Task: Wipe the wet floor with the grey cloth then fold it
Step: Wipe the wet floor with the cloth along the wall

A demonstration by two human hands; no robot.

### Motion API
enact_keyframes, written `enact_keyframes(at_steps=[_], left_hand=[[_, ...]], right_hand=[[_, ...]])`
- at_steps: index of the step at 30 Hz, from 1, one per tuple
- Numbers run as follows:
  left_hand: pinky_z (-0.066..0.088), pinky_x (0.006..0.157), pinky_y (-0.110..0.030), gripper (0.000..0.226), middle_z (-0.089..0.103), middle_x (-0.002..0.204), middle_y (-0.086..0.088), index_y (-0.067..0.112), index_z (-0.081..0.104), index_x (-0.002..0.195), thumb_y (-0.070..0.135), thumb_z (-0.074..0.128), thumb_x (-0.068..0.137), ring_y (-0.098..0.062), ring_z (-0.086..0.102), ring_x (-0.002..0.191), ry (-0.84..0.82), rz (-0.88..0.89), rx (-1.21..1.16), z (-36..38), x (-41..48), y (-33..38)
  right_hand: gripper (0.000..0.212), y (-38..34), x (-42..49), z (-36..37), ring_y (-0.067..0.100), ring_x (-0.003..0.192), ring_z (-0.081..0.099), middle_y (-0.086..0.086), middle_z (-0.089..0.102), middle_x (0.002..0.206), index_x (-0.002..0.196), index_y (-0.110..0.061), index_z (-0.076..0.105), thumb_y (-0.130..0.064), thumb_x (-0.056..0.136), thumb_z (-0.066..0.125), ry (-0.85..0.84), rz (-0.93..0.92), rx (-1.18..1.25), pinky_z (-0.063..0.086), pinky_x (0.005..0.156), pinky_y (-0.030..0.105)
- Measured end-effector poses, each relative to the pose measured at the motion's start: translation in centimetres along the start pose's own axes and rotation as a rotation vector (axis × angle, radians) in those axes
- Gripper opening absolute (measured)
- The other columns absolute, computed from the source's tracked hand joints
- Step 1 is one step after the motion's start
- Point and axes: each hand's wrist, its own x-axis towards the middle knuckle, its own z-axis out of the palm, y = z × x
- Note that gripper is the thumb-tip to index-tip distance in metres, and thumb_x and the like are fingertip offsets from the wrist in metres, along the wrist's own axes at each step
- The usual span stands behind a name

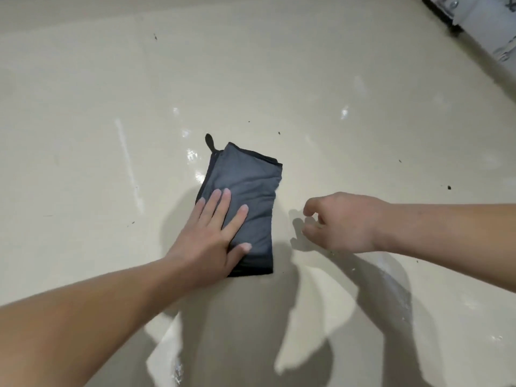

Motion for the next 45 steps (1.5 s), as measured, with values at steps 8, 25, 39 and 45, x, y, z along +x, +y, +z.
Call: enact_keyframes(at_steps=[8, 25, 39, 45], left_hand=[[-0.017, 0.121, -0.055, 0.077, -0.031, 0.163, -0.018, 0.028, -0.011, 0.161, 0.065, 0.017, 0.1, -0.031, -0.041, 0.146, -0.022, -0.071, -0.147, 3.3, -9.4, 2.7], [-0.003, 0.126, -0.053, 0.077, -0.02, 0.167, -0.02, 0.026, -0.004, 0.163, 0.067, 0.011, 0.1, -0.031, -0.03, 0.152, 0.112, -0.78, -0.226, 6.5, -23.2, -5.8], [0.004, 0.122, -0.064, 0.079, -0.001, 0.17, -0.021, 0.021, 0.014, 0.163, 0.063, 0.03, 0.099, -0.047, -0.008, 0.154, 0.105, -0.852, -0.231, 6.6, -23.5, 0.3], [0.011, 0.124, -0.058, 0.076, 0.013, 0.169, -0.018, 0.029, 0.025, 0.162, 0.063, 0.044, 0.096, -0.042, 0.003, 0.156, 0.204, -0.497, -0.146, 6.6, -24.7, -7.4]], right_hand=[[0.02, -9.8, 4.7, 5.3, 0.024, 0.095, 0.062, -0.004, 0.066, 0.101, 0.097, -0.027, 0.055, -0.042, 0.097, 0.043, 0.183, 0.025, 0.193, 0.053, 0.081, 0.038], [0.017, -24.9, 6.7, 7.3, 0.017, 0.089, 0.058, -0.008, 0.057, 0.097, 0.099, -0.027, 0.058, -0.034, 0.096, 0.043, 0.32, -0.422, 0.219, 0.045, 0.067, 0.033], [0.023, -29.4, 6.3, 8.3, 0.021, 0.096, 0.054, -0.003, 0.053, 0.099, 0.104, -0.024, 0.061, -0.036, 0.099, 0.042, 0.331, -0.549, 0.009, 0.045, 0.07, 0.034], [0.025, -29.6, 6.2, 9.2, 0.018, 0.112, 0.05, -0.006, 0.054, 0.117, 0.118, -0.029, 0.06, -0.036, 0.098, 0.047, 0.358, -0.542, 0.142, 0.045, 0.077, 0.036]])
